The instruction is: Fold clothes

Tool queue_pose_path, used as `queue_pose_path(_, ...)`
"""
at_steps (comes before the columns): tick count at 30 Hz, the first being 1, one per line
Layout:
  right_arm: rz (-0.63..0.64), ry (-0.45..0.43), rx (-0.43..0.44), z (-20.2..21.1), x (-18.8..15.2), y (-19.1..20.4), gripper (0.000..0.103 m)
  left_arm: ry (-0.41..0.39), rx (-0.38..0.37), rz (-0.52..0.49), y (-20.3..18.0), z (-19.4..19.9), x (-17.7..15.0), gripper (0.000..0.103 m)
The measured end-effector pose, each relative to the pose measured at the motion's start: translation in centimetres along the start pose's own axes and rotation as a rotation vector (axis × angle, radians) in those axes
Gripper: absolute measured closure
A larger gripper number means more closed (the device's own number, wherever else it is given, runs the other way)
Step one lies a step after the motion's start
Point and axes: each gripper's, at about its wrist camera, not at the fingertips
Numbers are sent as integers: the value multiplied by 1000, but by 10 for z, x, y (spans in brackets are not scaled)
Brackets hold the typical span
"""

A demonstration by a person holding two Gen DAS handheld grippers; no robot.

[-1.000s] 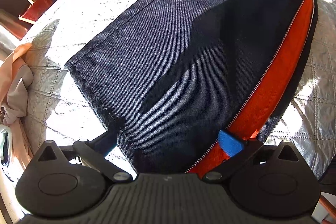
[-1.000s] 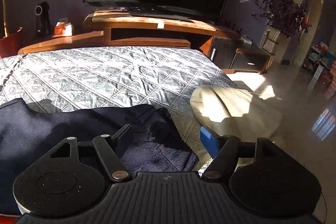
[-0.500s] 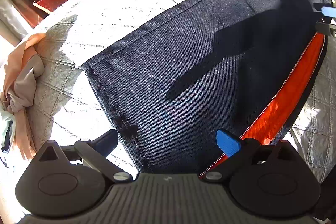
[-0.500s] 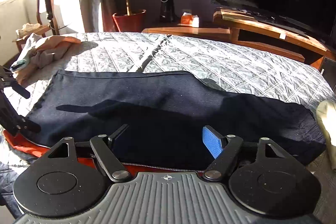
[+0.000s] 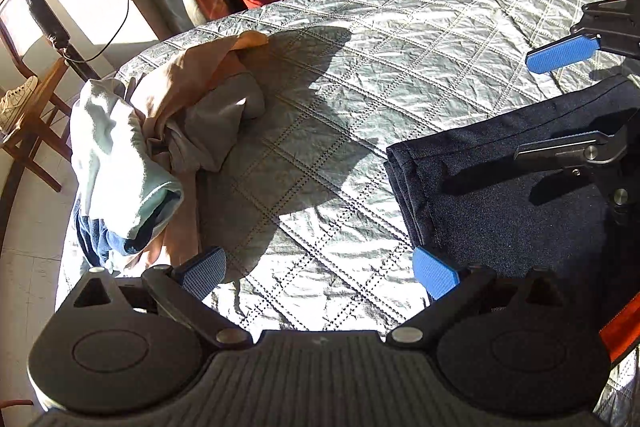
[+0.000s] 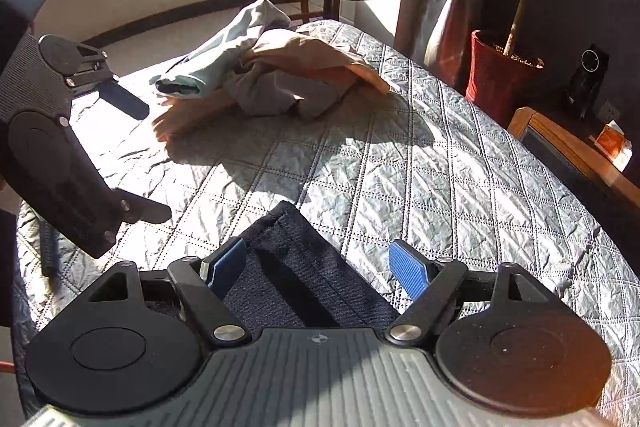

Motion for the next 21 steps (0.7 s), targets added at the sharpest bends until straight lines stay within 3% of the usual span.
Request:
queue_pose_path(3,-19,94,112,-39,10,-10,29,-2,15,43,17,-1,0,4)
queue_pose_path(8,-26,242,214,-84,-2,-7,41,7,24,89,39,-2,-7,4)
queue_pose_path(12,55,214,218,-87,-12,6,37,-9,14,121,51,2,-9,4)
queue_pose_path(13,17,213,218,-87,-12,3,37,-13,8,121,51,3,-9,4)
queue_pose_path(15,18,226,210,-88,-9,4,54,-14,-4,103,48,5,-11,4)
queue_pose_path(16,35,240,217,-89,-7,7,82,-13,-8,95,47,5,-12,4)
queue_pose_path(17,52,254,225,-90,-5,11,93,-12,-9,91,47,5,-12,4)
queue_pose_path(21,92,276,225,-92,1,22,96,-12,-3,117,52,5,-13,4)
Point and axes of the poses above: each gripper's, at about its wrist camera, not at the fingertips, and z roughly against the way its jaws point, y to its left, x to its top, and after that the axes turned 11 degrees about -y, right-handed
